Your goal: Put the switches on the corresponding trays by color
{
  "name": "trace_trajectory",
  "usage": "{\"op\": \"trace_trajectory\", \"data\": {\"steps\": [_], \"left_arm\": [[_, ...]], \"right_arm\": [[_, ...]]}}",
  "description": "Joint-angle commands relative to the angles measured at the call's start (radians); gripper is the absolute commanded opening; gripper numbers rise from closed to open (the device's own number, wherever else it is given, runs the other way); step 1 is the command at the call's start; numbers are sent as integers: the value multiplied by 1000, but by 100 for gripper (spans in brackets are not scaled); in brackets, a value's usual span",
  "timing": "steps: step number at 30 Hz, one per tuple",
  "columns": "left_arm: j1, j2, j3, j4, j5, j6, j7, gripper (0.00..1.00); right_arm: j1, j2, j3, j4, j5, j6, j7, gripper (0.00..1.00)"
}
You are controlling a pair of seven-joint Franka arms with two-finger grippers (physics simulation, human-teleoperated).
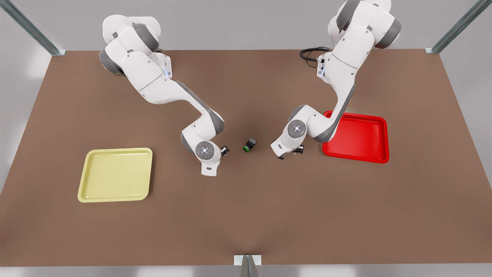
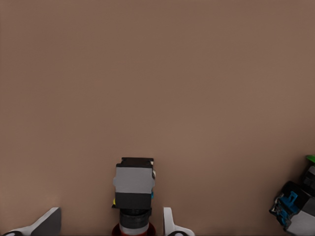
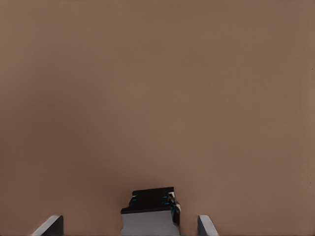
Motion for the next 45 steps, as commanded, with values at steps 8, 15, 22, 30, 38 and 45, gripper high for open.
{"op": "trace_trajectory", "data": {"steps": [8, 15, 22, 30, 38, 45], "left_arm": [[-21, -14, -3, -15, 1, 37, -21, 100], [-38, 60, 2, 75, 27, 36, -11, 100], [-41, 108, 0, 66, 91, 37, -9, 97], [-67, 121, 0, 78, 91, 46, -21, 79], [-67, 117, 3, 95, 91, 29, -21, 74], [-60, 69, 2, 84, 18, -49, -32, 84]], "right_arm": [[0, 11, -6, -3, 0, -8, -2, 100], [2, 14, -6, -2, -3, -3, -3, 100], [0, 15, -15, 5, -6, -14, -14, 37], [-1, 12, -15, 8, -5, -17, -15, 42], [-144, -140, -9, -2, 0, -172, -136, 48], [-664, -256, -8, -3, 5, -330, -689, 50]]}}
